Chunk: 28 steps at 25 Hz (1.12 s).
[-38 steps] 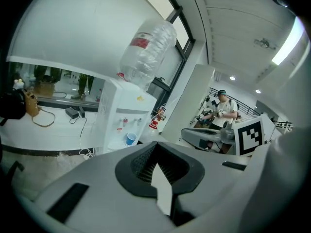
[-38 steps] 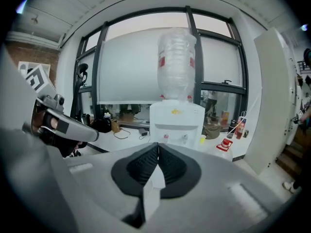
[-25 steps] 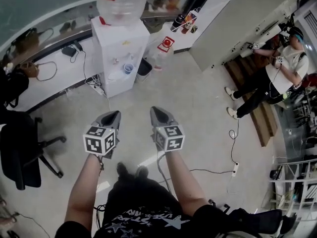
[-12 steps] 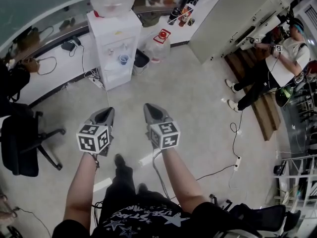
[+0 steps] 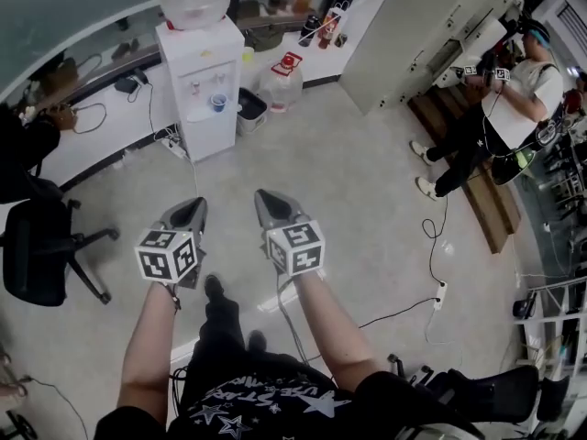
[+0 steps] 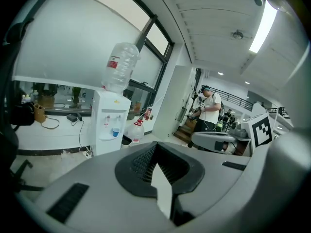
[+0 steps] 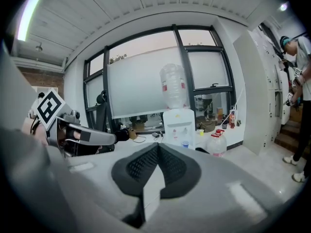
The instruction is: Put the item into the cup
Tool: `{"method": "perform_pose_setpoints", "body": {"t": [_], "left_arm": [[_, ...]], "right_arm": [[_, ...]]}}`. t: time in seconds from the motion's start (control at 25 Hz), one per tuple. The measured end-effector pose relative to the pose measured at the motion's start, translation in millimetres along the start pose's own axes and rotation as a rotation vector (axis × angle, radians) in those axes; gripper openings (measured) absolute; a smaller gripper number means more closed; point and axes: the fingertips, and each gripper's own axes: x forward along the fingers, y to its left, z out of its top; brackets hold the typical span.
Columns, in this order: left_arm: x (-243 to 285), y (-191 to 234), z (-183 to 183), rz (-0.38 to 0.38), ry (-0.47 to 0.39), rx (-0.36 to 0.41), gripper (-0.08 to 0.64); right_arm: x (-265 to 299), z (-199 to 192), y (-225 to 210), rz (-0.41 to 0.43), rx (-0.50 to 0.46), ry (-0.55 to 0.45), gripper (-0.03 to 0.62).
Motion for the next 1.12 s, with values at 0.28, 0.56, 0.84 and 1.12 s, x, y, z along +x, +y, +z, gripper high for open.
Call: {"method": "perform_pose_setpoints", "body": {"t": [0.28, 0.56, 0.84, 1.12], "left_arm": [[-36, -65, -28, 0.0, -0.017, 0.001, 0.005], [-70, -107, -41, 0.014, -0.051, 0.002, 0.005], [-99, -128, -54, 0.03, -0.07, -0.009, 0.005], [-114, -140, -57, 0.04, -0.077, 0.008, 0.005]], "right_arm": [[-75, -26, 18, 0.025, -0.005, 0.021, 0.0], [-122, -30, 34, 0.046, -0.013, 0.008, 0.0], [-155, -32, 44, 0.061, -0.008, -0.009, 0.0], [-169, -33, 53, 0.069, -0.024, -0.009, 0.0]]}}
